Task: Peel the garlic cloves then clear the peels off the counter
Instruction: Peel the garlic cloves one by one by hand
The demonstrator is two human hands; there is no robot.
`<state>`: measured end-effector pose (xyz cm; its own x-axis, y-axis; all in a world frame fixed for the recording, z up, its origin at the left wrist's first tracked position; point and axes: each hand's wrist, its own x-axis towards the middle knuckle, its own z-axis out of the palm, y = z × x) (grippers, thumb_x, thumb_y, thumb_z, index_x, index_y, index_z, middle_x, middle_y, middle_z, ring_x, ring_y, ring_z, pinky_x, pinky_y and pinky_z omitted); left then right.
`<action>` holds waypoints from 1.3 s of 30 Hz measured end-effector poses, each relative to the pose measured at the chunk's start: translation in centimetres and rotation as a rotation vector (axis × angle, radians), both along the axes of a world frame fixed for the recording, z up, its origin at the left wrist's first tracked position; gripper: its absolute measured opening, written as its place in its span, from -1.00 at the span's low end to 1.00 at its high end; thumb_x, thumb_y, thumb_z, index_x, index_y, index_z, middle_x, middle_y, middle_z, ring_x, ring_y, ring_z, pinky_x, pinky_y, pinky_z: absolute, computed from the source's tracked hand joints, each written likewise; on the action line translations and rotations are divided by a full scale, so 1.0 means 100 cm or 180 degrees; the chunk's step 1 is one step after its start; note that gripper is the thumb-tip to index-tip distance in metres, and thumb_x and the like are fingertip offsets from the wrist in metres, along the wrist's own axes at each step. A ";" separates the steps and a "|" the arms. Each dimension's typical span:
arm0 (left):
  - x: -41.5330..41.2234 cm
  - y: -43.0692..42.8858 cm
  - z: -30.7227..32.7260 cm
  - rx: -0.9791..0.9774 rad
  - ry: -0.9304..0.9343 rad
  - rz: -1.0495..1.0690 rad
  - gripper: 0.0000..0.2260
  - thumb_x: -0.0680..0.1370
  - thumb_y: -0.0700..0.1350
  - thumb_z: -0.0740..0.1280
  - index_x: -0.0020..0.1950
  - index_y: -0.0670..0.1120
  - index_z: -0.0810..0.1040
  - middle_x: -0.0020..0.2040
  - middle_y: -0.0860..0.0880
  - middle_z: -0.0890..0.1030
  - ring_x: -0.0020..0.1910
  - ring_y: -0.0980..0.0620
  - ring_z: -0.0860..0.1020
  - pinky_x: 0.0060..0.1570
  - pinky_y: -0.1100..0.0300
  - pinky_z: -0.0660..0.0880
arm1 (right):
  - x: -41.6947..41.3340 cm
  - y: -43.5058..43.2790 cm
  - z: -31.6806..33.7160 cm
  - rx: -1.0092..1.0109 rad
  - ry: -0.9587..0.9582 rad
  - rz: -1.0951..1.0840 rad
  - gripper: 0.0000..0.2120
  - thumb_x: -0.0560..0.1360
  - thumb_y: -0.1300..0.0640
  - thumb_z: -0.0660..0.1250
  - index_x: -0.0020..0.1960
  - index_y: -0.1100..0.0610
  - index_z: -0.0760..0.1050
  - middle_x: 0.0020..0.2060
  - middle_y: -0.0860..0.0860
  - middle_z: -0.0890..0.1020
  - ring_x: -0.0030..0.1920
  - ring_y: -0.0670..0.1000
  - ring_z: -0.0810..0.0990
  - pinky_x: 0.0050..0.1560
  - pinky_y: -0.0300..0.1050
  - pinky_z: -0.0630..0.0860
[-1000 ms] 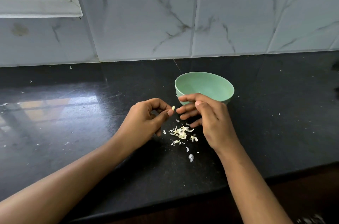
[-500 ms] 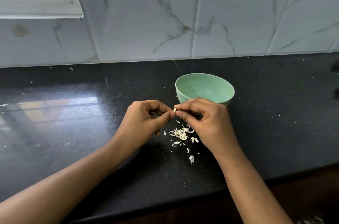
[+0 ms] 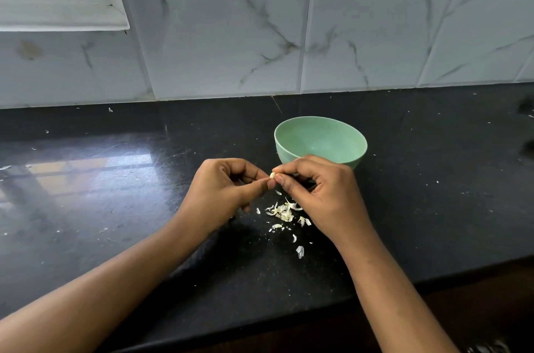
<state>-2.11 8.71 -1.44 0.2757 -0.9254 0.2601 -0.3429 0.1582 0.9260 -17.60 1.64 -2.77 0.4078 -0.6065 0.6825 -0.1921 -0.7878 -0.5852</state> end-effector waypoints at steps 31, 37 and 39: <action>-0.003 0.002 0.005 0.0325 0.0800 -0.0493 -0.85 0.45 -0.27 0.39 -0.31 -0.11 0.64 -0.39 -0.08 0.60 -0.54 0.04 0.53 -0.63 0.33 0.36 | -0.003 0.007 0.004 -0.0336 0.0059 0.0075 -0.98 0.40 0.22 0.43 -0.18 0.14 0.60 -0.27 -0.11 0.56 -0.33 -0.13 0.52 -0.34 -0.45 0.32; -0.003 0.003 0.007 0.0466 0.1139 -0.0533 -0.80 0.50 -0.27 0.29 -0.27 -0.13 0.64 -0.34 -0.10 0.64 -0.52 0.03 0.55 -0.59 0.32 0.41 | -0.004 0.007 0.006 -0.0380 0.0109 0.0091 -0.99 0.40 0.22 0.42 -0.17 0.14 0.60 -0.26 -0.11 0.57 -0.32 -0.15 0.53 -0.33 -0.46 0.31; -0.003 0.002 0.007 0.0498 0.1201 -0.0608 -0.88 0.42 -0.16 0.36 -0.28 -0.13 0.66 -0.33 -0.11 0.65 -0.51 0.05 0.56 -0.59 0.32 0.42 | -0.004 0.007 0.006 -0.0391 0.0084 0.0092 -0.98 0.40 0.22 0.42 -0.18 0.15 0.60 -0.25 -0.11 0.57 -0.32 -0.17 0.52 -0.33 -0.47 0.31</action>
<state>-2.42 8.93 -0.74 0.1447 -0.9891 0.0269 0.0452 0.0338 0.9984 -18.03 2.30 -2.15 0.4426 -0.5066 0.7399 -0.1823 -0.8587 -0.4790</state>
